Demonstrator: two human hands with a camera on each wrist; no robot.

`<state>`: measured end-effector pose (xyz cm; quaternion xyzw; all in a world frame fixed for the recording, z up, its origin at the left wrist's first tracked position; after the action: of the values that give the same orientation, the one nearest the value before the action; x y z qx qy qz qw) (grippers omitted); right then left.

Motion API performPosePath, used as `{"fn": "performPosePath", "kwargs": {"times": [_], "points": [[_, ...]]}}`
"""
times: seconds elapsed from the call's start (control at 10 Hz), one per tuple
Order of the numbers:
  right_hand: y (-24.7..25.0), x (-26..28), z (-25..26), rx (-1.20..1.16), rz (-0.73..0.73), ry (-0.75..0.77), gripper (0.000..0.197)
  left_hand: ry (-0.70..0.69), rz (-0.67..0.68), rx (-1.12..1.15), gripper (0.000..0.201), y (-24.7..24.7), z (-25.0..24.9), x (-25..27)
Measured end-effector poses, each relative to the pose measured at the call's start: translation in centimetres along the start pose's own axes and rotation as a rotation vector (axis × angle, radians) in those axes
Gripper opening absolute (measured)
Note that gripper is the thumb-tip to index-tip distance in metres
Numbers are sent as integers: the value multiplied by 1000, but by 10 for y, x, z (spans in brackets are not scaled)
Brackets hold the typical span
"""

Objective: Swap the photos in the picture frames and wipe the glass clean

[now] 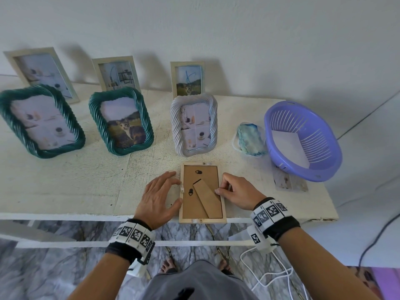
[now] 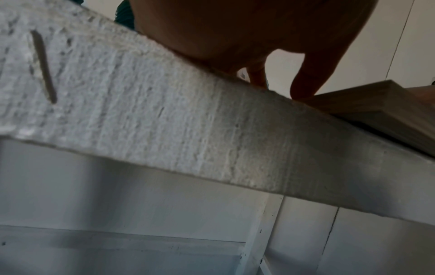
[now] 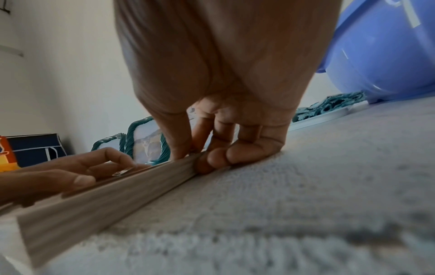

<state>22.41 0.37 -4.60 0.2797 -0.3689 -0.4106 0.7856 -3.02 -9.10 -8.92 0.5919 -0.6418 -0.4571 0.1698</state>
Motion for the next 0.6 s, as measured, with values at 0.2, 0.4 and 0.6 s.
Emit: {"fn": "performPosePath", "kwargs": {"times": [0.2, 0.4, 0.6], "points": [[0, 2, 2, 10, -13, -8, 22, -49, 31, -19, 40, -1, 0, 1], [0, 3, 4, 14, -12, -13, 22, -50, 65, -23, 35, 0, -1, -1], [3, 4, 13, 130, -20, 22, 20, -47, 60, -23, 38, 0, -2, -1]]}}
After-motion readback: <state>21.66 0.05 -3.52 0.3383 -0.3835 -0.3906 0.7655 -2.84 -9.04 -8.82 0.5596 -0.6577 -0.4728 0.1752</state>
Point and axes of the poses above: each hand's wrist, its own x-axis away from the middle knuckle, its own y-axis out of the back of the hand, z = x × y, the point moved 2 cm from there along -x, towards the middle knuckle, and after that the axes turned 13 degrees about -y, right-handed, at the moved point
